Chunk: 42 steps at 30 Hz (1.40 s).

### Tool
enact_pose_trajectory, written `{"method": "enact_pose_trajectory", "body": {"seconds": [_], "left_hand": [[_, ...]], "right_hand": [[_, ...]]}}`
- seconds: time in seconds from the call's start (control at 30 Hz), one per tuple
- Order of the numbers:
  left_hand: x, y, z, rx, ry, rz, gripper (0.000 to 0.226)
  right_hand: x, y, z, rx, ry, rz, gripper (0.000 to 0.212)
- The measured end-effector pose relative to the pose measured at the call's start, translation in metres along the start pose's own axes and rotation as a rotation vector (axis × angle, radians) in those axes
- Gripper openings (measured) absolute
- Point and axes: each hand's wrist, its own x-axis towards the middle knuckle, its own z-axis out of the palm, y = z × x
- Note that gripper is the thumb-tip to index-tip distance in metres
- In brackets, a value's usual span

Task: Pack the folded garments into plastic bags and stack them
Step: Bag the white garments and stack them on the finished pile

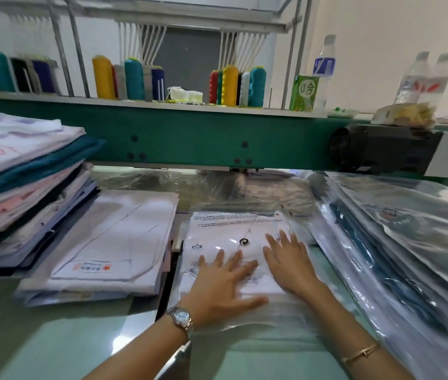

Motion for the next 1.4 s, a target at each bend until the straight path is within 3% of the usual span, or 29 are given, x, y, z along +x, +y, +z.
{"method": "enact_pose_trajectory", "body": {"seconds": [0.13, 0.27, 0.33, 0.53, 0.7, 0.8, 0.9, 1.0, 1.2, 1.4], "left_hand": [[-0.001, 0.001, 0.002, 0.078, -0.006, 0.017, 0.101], [-0.002, 0.004, 0.004, 0.162, 0.055, 0.064, 0.106], [-0.003, 0.010, 0.007, 0.154, 0.103, 0.130, 0.100], [0.001, 0.073, 0.017, 0.022, 0.185, 0.496, 0.068], [0.007, 0.115, 0.016, 0.166, 0.478, 0.719, 0.040], [0.008, 0.128, 0.023, 0.242, 0.571, 0.727, 0.030], [0.006, 0.135, 0.027, 0.211, 0.651, 0.714, 0.015], [0.008, 0.139, 0.031, 0.158, 0.702, 0.701, 0.011], [0.012, 0.142, 0.033, 0.232, 0.690, 0.724, 0.018], [0.011, 0.142, 0.028, 0.335, 0.628, 0.750, 0.014]], "right_hand": [[-0.024, 0.000, -0.003, 0.112, 0.092, -0.022, 0.058], [-0.035, -0.009, -0.025, 0.483, 0.072, -0.097, 0.054], [-0.047, -0.006, -0.036, 0.559, 0.106, -0.082, 0.051], [-0.095, 0.032, -0.046, 0.450, 0.250, 0.202, 0.037], [-0.118, 0.044, -0.056, 0.337, 0.041, 0.343, 0.033], [-0.123, 0.053, -0.059, 0.422, -0.078, 0.404, 0.025], [-0.127, 0.063, -0.059, 0.682, -0.010, 0.456, 0.026], [-0.129, 0.066, -0.055, 0.730, 0.030, 0.445, 0.030], [-0.127, 0.068, -0.052, 0.930, 0.040, 0.476, 0.036], [-0.131, 0.069, -0.051, 0.938, 0.070, 0.454, 0.039]]}}
